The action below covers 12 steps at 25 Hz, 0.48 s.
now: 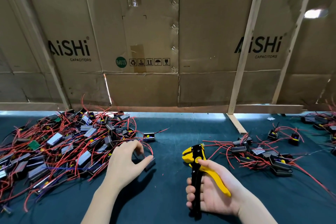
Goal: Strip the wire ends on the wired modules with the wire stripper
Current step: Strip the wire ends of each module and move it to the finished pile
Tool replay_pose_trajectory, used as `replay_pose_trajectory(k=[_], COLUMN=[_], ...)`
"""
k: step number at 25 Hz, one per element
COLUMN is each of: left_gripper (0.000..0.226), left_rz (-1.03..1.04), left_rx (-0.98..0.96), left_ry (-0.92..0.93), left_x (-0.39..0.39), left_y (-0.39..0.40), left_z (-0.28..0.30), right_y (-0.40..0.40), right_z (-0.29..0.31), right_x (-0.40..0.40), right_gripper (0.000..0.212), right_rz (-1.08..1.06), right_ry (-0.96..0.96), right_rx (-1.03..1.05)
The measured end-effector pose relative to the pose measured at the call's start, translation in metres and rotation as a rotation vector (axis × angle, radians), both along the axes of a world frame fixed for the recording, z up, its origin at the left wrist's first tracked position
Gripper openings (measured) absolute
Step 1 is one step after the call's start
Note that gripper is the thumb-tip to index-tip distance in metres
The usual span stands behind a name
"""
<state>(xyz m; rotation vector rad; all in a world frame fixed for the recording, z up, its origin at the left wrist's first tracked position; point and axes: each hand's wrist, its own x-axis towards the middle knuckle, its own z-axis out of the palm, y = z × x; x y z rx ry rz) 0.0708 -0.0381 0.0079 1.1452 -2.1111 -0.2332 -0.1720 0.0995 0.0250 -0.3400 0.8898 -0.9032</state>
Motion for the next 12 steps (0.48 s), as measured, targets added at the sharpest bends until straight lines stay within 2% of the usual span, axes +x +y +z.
replay_pose_trajectory(k=[3, 5, 6, 8, 10, 12], left_gripper=[0.037, 0.026, 0.022, 0.032, 0.035, 0.025], left_rz=[0.039, -0.076, -0.179, -0.354, -0.424, -0.443], left_rx=[0.016, 0.048, 0.087, 0.212, 0.293, 0.323], left_ry=[-0.184, -0.229, -0.194, -0.083, 0.004, 0.075], left_x=[-0.005, -0.009, -0.010, -0.016, -0.023, -0.029], left_y=[0.005, 0.007, 0.008, 0.014, 0.019, 0.023], left_z=[-0.003, -0.001, 0.001, 0.005, 0.004, 0.004], right_y=[0.000, 0.000, 0.000, 0.000, -0.001, -0.001], right_z=[0.000, 0.001, 0.001, 0.001, 0.000, 0.001], right_x=[0.000, 0.001, 0.001, 0.001, 0.001, 0.002], right_gripper=[0.050, 0.050, 0.050, 0.050, 0.051, 0.051], right_rz=[0.003, -0.002, -0.004, -0.010, -0.011, -0.013], right_ry=[-0.013, -0.017, -0.017, -0.016, -0.013, -0.006], right_rx=[-0.002, -0.001, 0.000, 0.003, 0.001, -0.004])
